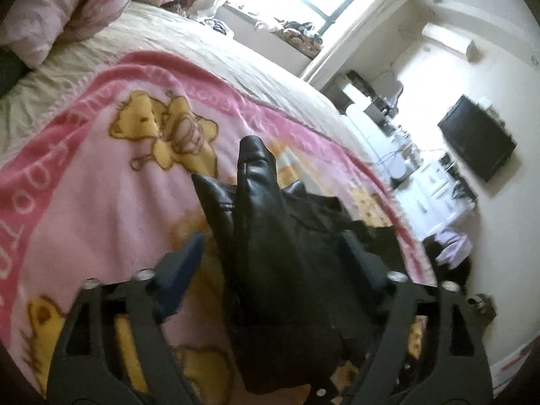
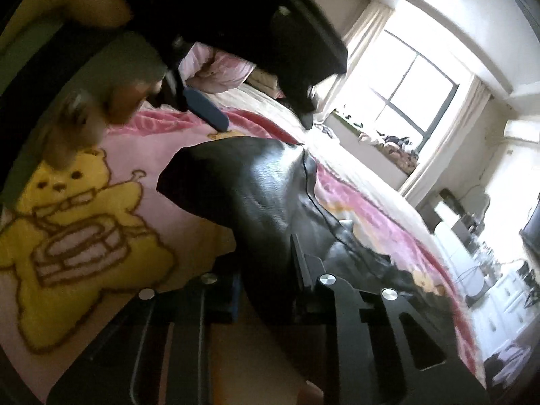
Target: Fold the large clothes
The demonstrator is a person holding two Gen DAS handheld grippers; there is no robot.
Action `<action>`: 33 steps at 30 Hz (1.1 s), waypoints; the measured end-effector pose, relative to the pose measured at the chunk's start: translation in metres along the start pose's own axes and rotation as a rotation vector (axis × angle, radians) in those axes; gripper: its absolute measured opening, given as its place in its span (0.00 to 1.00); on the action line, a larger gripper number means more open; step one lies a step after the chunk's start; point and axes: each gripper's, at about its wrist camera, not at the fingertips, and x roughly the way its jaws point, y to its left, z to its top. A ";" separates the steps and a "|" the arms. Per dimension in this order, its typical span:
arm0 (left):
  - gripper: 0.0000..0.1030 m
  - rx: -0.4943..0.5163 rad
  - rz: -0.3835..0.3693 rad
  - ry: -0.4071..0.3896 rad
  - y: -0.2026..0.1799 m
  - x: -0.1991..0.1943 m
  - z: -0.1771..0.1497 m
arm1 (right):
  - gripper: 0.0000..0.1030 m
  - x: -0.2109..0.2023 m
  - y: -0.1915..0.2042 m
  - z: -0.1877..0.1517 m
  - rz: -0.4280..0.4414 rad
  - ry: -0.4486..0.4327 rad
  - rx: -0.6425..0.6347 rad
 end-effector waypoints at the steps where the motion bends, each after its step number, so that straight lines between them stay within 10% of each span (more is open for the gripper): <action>1: 0.91 -0.025 -0.015 0.003 0.003 -0.001 0.002 | 0.20 0.000 -0.003 0.000 0.013 0.004 0.018; 12: 0.91 -0.265 -0.117 0.159 0.034 0.037 0.006 | 0.18 -0.013 -0.025 0.003 0.041 -0.015 0.061; 20: 0.89 -0.245 -0.167 0.210 -0.003 0.050 0.014 | 0.18 -0.029 -0.028 0.000 0.029 -0.034 0.067; 25: 0.39 -0.141 -0.131 0.181 -0.046 0.037 0.023 | 0.17 -0.045 -0.053 0.000 -0.014 -0.078 0.130; 33: 0.30 0.040 -0.115 0.151 -0.133 0.035 0.025 | 0.16 -0.079 -0.112 -0.014 -0.078 -0.144 0.282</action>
